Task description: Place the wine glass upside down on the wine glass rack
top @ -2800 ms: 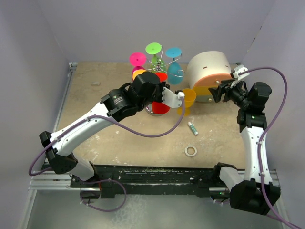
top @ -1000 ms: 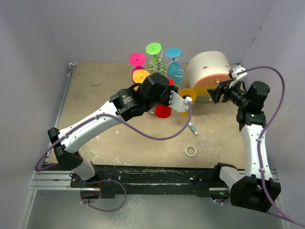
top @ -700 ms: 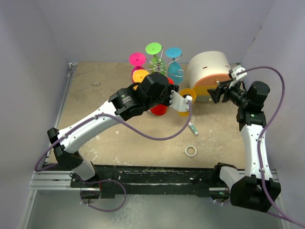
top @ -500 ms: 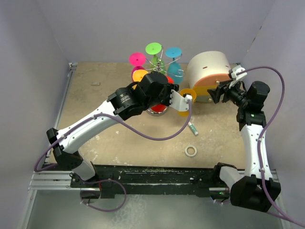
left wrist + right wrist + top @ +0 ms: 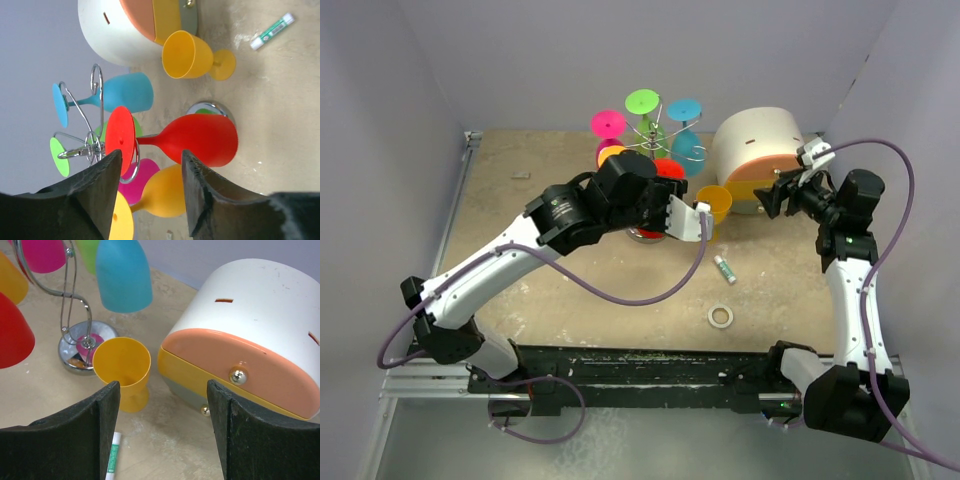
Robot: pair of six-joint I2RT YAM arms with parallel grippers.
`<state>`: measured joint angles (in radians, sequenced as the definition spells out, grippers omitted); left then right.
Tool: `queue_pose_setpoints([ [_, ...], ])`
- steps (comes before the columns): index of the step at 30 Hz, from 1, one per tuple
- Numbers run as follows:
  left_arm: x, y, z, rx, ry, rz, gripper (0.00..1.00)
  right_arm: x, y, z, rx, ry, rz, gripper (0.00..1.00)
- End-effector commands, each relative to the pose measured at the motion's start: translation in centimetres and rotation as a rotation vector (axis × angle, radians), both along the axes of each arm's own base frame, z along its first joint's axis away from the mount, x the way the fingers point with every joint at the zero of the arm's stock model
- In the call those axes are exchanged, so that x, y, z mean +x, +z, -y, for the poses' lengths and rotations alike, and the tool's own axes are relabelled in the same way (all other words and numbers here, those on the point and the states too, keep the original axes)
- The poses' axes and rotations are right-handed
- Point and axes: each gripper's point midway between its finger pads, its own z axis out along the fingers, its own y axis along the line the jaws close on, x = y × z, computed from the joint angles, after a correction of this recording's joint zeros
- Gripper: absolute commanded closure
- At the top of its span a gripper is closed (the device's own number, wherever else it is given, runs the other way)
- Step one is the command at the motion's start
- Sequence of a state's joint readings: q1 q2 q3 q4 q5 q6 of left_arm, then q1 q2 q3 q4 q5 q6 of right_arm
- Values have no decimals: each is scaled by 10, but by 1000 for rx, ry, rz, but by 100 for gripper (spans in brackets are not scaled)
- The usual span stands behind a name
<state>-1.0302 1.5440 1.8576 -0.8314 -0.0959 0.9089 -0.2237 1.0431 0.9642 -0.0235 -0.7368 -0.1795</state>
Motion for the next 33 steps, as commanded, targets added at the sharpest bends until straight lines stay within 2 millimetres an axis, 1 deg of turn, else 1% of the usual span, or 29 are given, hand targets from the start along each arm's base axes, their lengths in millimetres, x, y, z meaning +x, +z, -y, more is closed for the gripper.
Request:
queue_pose_setpoints([
  [1, -31, 36, -12, -135, -60, -69, 43, -5, 3, -6, -60, 82, 21, 27],
  [4, -36, 43, -22, -198, -71, -135, 36, -7, 4, -7, -122, 125, 18, 27],
  [6, -36, 48, -31, -237, -65, -172, 33, -12, -5, -12, -151, 186, -20, 27],
  [8, -35, 55, -41, -288, -52, -198, 28, -16, -10, -19, -183, 242, -42, 28],
  [11, -30, 66, -58, -369, -3, -229, 18, -18, -21, -33, -255, 309, -66, 29],
  [13, -26, 73, -73, -419, 40, -242, 12, -20, -28, -50, -312, 356, -65, 29],
  [16, -14, 84, -97, -501, 127, -220, 2, -19, -39, -62, -371, 388, -62, 29],
  [17, -9, 87, -104, -525, 158, -213, 0, -19, -43, -65, -380, 404, -65, 29],
  [20, 0, 95, -126, -571, 243, -184, 1, -18, -51, -73, -401, 449, -76, 30],
  [23, 5, 97, -139, -590, 287, -158, 1, -13, -65, -80, -425, 488, -90, 30],
  [28, 7, 100, -151, -611, 317, -146, 1, -2, -90, -88, -456, 529, -132, 31],
  [33, 8, 100, -156, -615, 332, -136, 1, 4, -104, -97, -482, 552, -156, 33],
])
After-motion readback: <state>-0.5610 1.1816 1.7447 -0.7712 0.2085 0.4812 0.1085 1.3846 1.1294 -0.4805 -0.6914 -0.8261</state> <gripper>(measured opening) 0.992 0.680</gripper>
